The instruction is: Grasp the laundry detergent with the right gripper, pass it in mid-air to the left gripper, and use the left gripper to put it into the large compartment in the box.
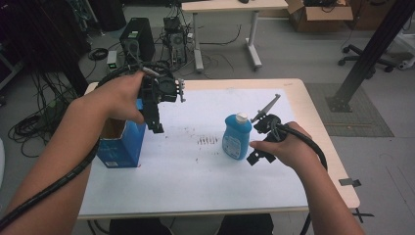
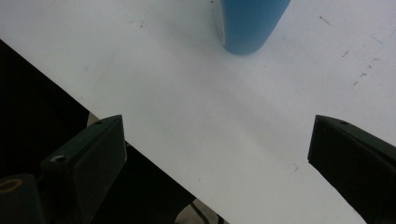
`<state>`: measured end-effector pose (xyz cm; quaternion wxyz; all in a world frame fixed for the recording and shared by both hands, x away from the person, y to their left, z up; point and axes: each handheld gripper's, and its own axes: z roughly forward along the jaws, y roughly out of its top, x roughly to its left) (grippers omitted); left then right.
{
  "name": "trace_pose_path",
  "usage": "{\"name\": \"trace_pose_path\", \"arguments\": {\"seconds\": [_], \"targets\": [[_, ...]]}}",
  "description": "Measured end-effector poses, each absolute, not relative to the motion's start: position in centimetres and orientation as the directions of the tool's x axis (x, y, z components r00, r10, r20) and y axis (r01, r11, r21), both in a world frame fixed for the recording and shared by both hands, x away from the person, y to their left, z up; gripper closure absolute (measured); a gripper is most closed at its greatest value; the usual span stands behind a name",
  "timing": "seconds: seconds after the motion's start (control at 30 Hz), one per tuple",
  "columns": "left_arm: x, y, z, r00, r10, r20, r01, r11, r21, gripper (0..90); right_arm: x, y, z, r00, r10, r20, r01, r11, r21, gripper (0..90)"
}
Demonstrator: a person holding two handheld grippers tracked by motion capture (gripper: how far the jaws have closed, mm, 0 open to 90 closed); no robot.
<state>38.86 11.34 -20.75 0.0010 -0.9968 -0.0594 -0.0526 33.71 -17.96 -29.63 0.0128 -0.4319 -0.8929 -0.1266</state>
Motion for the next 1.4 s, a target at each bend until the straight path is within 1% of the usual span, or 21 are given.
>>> {"name": "trace_pose_path", "arguments": {"seconds": [0.27,0.43,0.5,0.53,0.57,0.63,0.8,0.83,0.93,1.03,1.23,1.4], "targets": [[38.9,11.2,-20.9,0.988,0.117,0.102,0.117,-0.993,-0.001,0.2,33.7,-18.5,-30.4,-0.627,0.768,0.131,0.771,0.590,0.240,4.5],[39.0,11.4,-21.1,0.988,0.119,0.099,0.120,-0.993,-0.003,0.2,33.7,-19.0,-31.6,-0.629,0.766,0.132,0.767,0.583,0.270,4.5],[39.0,11.5,-21.2,0.988,0.123,0.092,0.124,-0.992,-0.007,0.2,33.7,-19.2,-32.1,-0.631,0.765,0.130,0.760,0.575,0.303,4.5],[39.0,11.5,-21.2,0.988,0.123,0.092,0.124,-0.992,-0.007,0.2,33.7,-19.2,-32.1,-0.631,0.765,0.130,0.760,0.575,0.303,4.5],[39.1,11.5,-21.3,0.988,0.122,0.092,0.124,-0.992,-0.010,0.2,33.8,-19.4,-32.4,-0.638,0.761,0.114,0.746,0.576,0.335,4.5],[39.1,11.5,-21.4,0.988,0.125,0.091,0.126,-0.992,-0.012,0.2,33.9,-19.5,-32.7,-0.647,0.754,0.115,0.732,0.571,0.373,4.7],[39.0,11.3,-21.4,0.988,0.123,0.090,0.125,-0.992,-0.014,0.2,34.0,-19.7,-33.4,-0.662,0.742,0.103,0.698,0.561,0.445,4.6],[39.0,11.3,-21.4,0.988,0.123,0.090,0.125,-0.992,-0.014,0.2,34.0,-19.7,-33.4,-0.662,0.742,0.103,0.698,0.561,0.445,4.6],[38.9,11.3,-21.4,0.988,0.128,0.089,0.130,-0.991,-0.016,0.2,34.3,-20.0,-33.9,-0.660,0.745,0.094,0.681,0.542,0.493,4.6],[38.9,11.3,-21.4,0.988,0.128,0.088,0.130,-0.991,-0.017,0.2,34.4,-20.2,-34.3,-0.661,0.745,0.092,0.674,0.535,0.510,4.6],[38.9,11.3,-21.5,0.988,0.129,0.087,0.131,-0.991,-0.023,0.2,34.7,-20.6,-35.6,-0.686,0.723,0.081,0.620,0.523,0.584,4.0],[38.9,11.3,-21.5,0.987,0.133,0.087,0.136,-0.990,-0.031,0.2,35.0,-20.9,-36.3,-0.689,0.721,0.075,0.599,0.507,0.620,3.1]]}}
